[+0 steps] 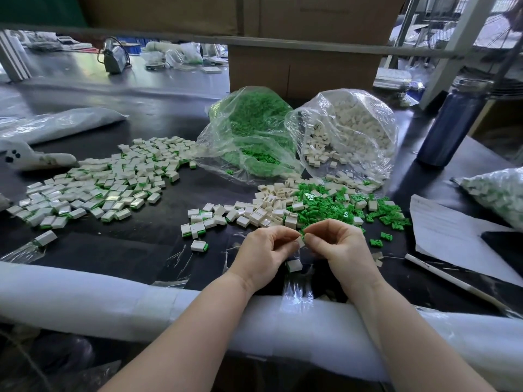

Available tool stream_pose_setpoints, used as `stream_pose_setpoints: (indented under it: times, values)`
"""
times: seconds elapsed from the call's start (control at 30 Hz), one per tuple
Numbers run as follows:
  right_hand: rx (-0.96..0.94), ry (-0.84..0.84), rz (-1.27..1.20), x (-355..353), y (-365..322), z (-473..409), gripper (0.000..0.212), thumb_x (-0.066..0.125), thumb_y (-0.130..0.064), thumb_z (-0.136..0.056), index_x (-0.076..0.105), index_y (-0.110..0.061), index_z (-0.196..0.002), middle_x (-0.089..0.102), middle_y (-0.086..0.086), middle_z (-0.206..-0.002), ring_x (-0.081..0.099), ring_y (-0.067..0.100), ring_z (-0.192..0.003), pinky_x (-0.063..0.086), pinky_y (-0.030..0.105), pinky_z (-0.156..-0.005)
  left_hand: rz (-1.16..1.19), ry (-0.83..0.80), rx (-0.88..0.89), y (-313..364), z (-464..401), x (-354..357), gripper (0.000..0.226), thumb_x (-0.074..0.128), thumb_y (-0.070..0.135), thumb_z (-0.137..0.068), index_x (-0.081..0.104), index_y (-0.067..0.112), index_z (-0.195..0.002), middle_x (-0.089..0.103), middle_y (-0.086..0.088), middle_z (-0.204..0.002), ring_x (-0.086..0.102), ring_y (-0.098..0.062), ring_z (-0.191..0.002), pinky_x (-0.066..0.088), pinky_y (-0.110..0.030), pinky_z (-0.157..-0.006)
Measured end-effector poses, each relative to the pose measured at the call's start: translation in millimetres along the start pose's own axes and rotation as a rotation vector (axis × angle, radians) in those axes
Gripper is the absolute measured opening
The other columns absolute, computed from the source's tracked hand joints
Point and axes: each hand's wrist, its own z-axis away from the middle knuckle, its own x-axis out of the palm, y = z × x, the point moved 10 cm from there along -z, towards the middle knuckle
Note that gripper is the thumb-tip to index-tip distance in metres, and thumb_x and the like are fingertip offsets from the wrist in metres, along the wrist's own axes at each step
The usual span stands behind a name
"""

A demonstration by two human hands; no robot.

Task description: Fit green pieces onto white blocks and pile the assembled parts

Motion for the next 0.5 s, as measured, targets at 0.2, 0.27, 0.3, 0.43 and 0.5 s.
stream_pose_setpoints:
  times: [0.2,0.27,0.3,0.43,0.5]
  values:
    - [-0.011,-0.046,0.020,6,-2,1,0.017,0.071,0.000,-0.078,0.068,-0.015,-0.070,0.067,0.001,-0.060,0.062,0.013,-0.056,0.053,0.022,-0.056,0.029,0.001,-0.032,-1,1,-1,0.012,0.067,0.014,-0.084,0.071,0.010,-0.094,0.072,-0.003,-0.085,0.066,-0.010,-0.076,0.052,-0.020,-0.076]
    - [-0.026,-0.065,0.016,8,-4,1,0.016,0.070,0.002,-0.077,0.068,-0.013,-0.070,0.066,0.002,-0.058,0.060,0.013,-0.053,0.052,0.022,-0.054,0.032,0.005,-0.044,-1,1,-2,0.008,0.066,0.012,-0.083,0.071,0.010,-0.090,0.071,-0.004,-0.082,0.063,-0.010,-0.073,0.052,-0.022,-0.074]
    - [-0.035,-0.077,0.024,10,-6,2,0.016,0.070,0.002,-0.077,0.068,-0.012,-0.071,0.065,0.001,-0.057,0.060,0.012,-0.052,0.051,0.021,-0.053,0.026,0.005,-0.048,-1,1,-2,0.007,0.066,0.012,-0.083,0.070,0.010,-0.089,0.070,-0.004,-0.080,0.062,-0.010,-0.072,0.051,-0.023,-0.073]
    - [-0.056,-0.119,0.038,14,-9,3,0.016,0.069,0.003,-0.078,0.068,-0.012,-0.073,0.065,-0.004,-0.056,0.059,0.007,-0.052,0.050,0.020,-0.054,0.033,-0.002,-0.056,-1,2,-2,0.006,0.065,0.009,-0.082,0.069,0.010,-0.086,0.067,-0.001,-0.075,0.059,-0.009,-0.069,0.049,-0.021,-0.069]
    - [-0.057,-0.115,0.029,14,-9,3,0.016,0.069,0.003,-0.078,0.068,-0.012,-0.073,0.065,-0.003,-0.057,0.059,0.008,-0.052,0.051,0.022,-0.054,0.066,-0.013,-0.065,-2,2,-1,0.005,0.065,0.008,-0.082,0.069,0.009,-0.086,0.067,-0.002,-0.074,0.059,-0.010,-0.069,0.050,-0.023,-0.069]
